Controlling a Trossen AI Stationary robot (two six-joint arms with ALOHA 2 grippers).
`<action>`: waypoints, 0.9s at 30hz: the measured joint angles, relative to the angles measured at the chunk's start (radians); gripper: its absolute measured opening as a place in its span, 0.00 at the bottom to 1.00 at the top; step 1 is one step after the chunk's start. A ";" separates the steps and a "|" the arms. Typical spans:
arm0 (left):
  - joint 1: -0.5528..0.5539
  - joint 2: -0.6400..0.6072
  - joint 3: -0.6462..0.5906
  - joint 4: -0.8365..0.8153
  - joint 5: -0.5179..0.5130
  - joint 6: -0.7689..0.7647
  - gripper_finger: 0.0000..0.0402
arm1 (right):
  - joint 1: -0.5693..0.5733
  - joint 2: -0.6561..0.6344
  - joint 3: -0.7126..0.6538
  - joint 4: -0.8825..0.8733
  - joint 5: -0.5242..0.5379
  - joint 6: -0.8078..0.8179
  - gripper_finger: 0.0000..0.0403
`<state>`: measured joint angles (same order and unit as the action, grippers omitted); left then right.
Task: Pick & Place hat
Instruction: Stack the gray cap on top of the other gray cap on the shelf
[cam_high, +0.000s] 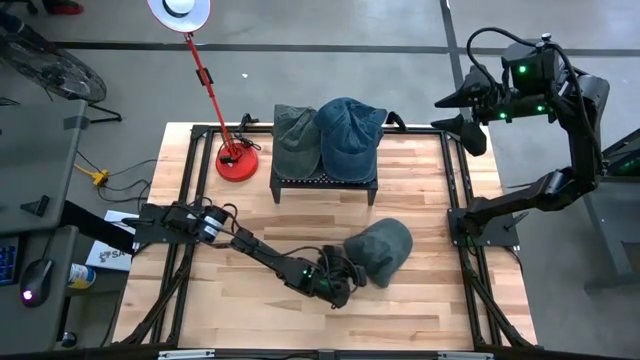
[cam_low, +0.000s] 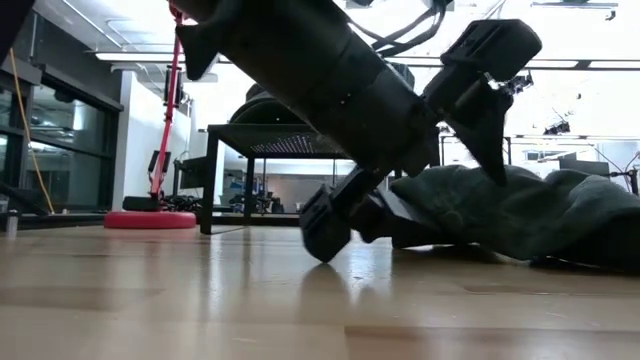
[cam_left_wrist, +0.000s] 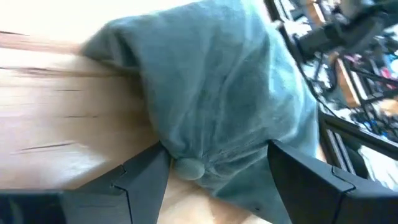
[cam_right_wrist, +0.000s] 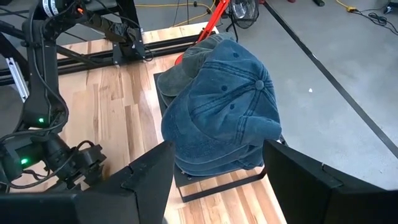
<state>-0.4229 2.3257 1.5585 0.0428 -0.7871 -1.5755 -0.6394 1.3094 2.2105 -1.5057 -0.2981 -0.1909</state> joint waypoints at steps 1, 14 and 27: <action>0.000 0.001 -0.001 0.022 0.006 0.020 0.66 | 0.000 0.000 0.000 0.002 0.000 0.000 0.59; -0.002 0.002 -0.001 0.094 0.049 0.070 0.42 | 0.000 0.000 0.000 0.006 0.000 0.000 0.59; -0.003 0.004 -0.002 0.143 0.074 0.081 0.14 | 0.000 0.000 0.000 0.005 0.000 0.008 0.59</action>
<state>-0.4255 2.3295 1.5562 0.1856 -0.7128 -1.4948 -0.6392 1.3094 2.2105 -1.5009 -0.2981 -0.1825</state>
